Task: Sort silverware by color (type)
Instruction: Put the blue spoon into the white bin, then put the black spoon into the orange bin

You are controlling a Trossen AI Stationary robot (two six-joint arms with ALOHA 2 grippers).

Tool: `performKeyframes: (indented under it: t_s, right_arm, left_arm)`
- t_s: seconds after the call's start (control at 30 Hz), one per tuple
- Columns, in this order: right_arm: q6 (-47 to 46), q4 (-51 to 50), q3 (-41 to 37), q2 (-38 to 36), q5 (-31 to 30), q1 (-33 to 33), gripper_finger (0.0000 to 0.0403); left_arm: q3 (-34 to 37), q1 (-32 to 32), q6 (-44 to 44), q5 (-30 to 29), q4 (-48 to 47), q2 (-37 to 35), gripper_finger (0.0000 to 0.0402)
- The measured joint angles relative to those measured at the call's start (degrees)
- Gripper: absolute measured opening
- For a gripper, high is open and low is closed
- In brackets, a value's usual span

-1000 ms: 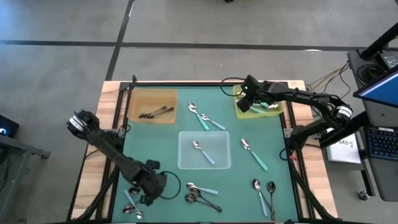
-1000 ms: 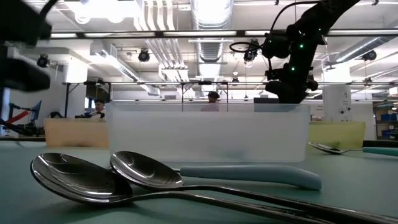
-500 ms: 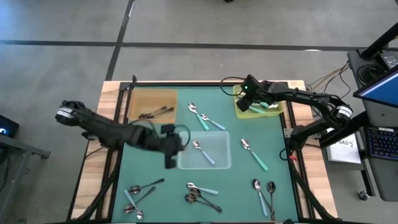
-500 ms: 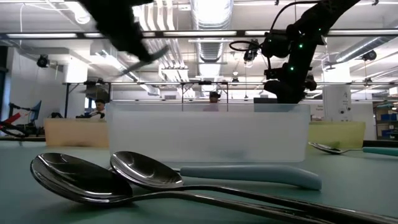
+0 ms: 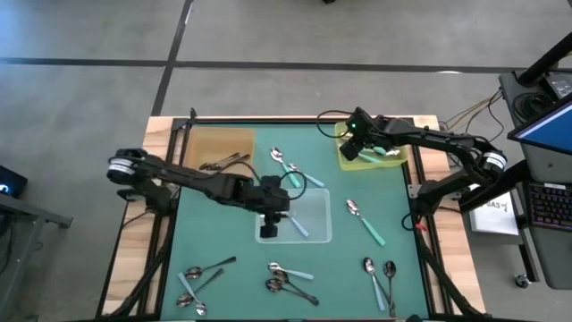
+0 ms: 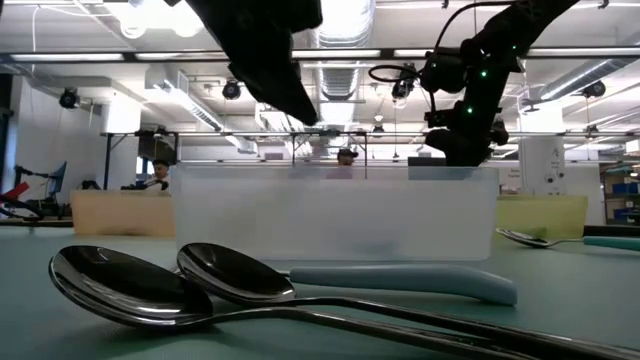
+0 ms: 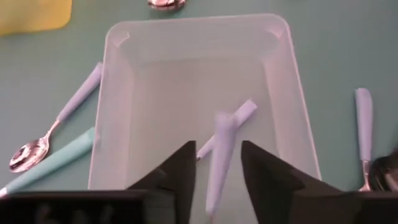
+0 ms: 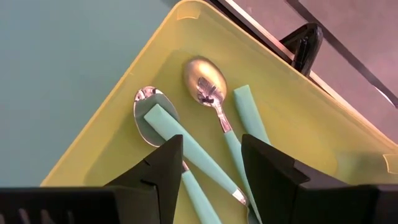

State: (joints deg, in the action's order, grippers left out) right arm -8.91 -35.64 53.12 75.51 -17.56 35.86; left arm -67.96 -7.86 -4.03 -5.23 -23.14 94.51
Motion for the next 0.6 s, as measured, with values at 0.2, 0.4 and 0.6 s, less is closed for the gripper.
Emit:
performKeyframes:
  t_s: [0.2, 0.4, 0.6]
  right_arm:
    - [0.0, -0.3, 0.0, 0.0, 0.0, 0.0, 0.0155]
    - [-0.1, -0.5, 0.0, 0.0, 0.0, 0.0, 0.0155]
    - [-0.6, -0.4, -0.1, 0.0, 0.0, 0.0, 0.0155]
  left_arm:
    - [-3.7, -0.2, -1.3, 0.3, -8.6, 1.2, 0.0157]
    - [-1.7, -3.2, -10.9, -2.4, -20.8, -3.9, 0.0161]
    - [10.2, -11.1, -30.5, -2.3, -25.3, -15.0, 0.0162]
